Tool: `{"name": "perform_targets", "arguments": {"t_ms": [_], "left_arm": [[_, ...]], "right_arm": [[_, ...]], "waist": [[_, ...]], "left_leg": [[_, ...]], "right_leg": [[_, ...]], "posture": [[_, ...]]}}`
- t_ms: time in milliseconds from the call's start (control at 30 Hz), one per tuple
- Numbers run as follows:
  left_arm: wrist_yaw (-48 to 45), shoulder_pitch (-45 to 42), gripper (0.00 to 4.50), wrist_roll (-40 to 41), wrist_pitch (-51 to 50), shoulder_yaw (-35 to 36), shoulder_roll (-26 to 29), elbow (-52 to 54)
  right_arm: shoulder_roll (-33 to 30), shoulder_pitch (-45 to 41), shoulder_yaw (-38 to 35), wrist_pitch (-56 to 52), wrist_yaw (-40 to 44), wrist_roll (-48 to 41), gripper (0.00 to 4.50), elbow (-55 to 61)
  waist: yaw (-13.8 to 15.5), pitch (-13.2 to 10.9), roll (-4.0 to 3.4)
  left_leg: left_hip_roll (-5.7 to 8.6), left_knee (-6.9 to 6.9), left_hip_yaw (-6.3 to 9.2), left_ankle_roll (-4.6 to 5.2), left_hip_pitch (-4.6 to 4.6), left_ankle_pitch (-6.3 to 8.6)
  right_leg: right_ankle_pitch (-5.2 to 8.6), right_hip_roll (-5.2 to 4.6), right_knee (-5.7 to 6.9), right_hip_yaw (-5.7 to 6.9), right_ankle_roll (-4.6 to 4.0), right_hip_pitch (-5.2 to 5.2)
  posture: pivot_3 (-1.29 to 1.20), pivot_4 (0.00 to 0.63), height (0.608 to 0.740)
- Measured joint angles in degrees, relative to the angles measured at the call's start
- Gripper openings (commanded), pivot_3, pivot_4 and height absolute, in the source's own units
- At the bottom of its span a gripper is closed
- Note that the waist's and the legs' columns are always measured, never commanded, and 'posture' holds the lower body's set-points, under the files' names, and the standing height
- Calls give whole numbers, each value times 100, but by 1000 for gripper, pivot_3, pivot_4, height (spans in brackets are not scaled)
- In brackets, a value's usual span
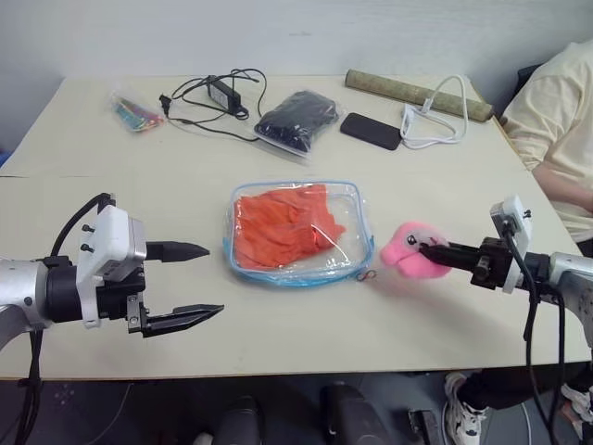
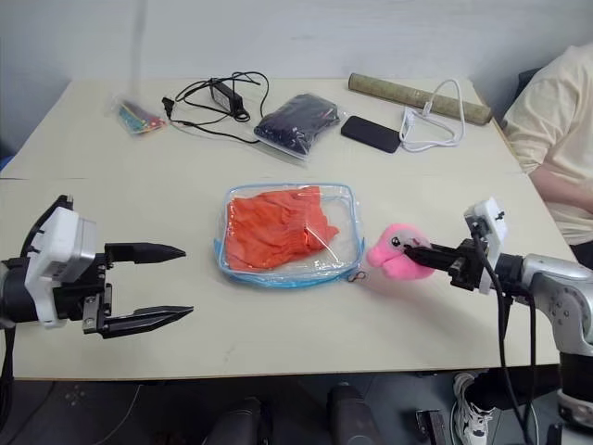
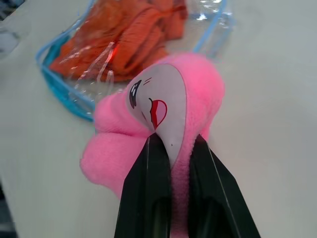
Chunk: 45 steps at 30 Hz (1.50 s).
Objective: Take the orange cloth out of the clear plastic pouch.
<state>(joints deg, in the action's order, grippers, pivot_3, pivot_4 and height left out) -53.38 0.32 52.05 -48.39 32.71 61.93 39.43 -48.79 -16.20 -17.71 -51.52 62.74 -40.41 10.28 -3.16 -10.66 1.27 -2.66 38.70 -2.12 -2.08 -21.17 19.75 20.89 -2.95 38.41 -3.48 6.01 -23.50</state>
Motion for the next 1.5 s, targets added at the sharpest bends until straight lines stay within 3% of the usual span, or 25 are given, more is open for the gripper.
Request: {"name": "perform_targets", "arguments": {"t_ms": [100, 200, 300, 433, 533, 700, 733, 1067, 1400, 1500], "left_arm": [[-4, 9, 4500, 0, 0, 0, 0, 4], [-5, 1, 4500, 0, 0, -9, 1, 7], [-3, -63, 4500, -36, 13, -125, 30, 1], [19, -226, 4500, -108, 62, -335, 60, -37], [50, -221, 4500, -201, 73, -456, 64, -124], [139, -222, 4500, -299, 103, -730, 61, -73], [152, -226, 4500, -325, 128, -821, 57, -34], [408, -830, 4500, -564, 314, -1871, -268, 33], [237, -1998, 4500, -1264, 668, -3167, -751, -670], [216, -2299, 4500, -1452, 686, -3621, -1067, -828]], "right_arm": [[-126, -195, 144, 39, 512, -348, 7, 341], [-242, -526, 755, 485, 1027, -234, 7, 631], [-33, -979, 1943, 1597, 1241, 800, 7, 588], [887, -1482, 3521, 3177, 943, 2443, 7, -131], [1234, -1670, 3850, 3954, 763, 3058, 7, -657], [1676, -1715, 4046, 4363, 803, 3249, 7, -759], [1745, -1718, 4083, 4307, 824, 3232, 715, -757], [1454, -1709, 3973, 3648, 1139, 2942, 4054, -287], [798, -2150, 2801, 2820, 989, 2105, 4054, 571], [300, -2288, 2693, 3906, 951, 2725, 4054, -4]], "waist": [[-8, 0, 0], [-3, 0, 0], [-17, 0, 1], [-27, -2, -3], [-4, -3, -4], [-36, 2, 5], [-42, 2, 5], [-1, 2, 4], [2, 2, 4], [11, 2, 5]], "left_leg": [[-4, 4, 1, 4, 3, 2], [-12, 10, 7, 21, 3, 14], [-12, 21, 6, 20, 1, 15], [-10, 24, 1, -5, -5, 3], [-8, 32, 1, -5, -11, 4], [-16, 37, 0, -6, 0, 5], [-19, 37, 1, -7, 2, 4], [-12, 39, 4, -8, -1, 3], [-10, 41, 6, -7, -2, 4], [-4, 43, 3, -3, -2, 6]], "right_leg": [[-1, 9, 3, 0, 1, 1], [-2, 19, 1, 1, -1, 4], [-3, 19, 3, 0, -4, 3], [-4, 29, 15, 0, -6, -12], [-4, 26, 11, 5, -6, -11], [-4, 21, 24, 6, -6, -3], [-4, 24, 28, 6, -6, -5], [-4, 25, 28, 6, -8, -3], [-5, 30, 31, 7, -7, -3], [-5, 32, 19, 5, -5, 3]], "posture": [[0, 150, 740], [0, 150, 740], [0, 150, 740], [0, 150, 740], [0, 150, 740], [0, 150, 740], [0, 150, 740], [0, 150, 740], [0, 150, 740], [0, 150, 740]]}}
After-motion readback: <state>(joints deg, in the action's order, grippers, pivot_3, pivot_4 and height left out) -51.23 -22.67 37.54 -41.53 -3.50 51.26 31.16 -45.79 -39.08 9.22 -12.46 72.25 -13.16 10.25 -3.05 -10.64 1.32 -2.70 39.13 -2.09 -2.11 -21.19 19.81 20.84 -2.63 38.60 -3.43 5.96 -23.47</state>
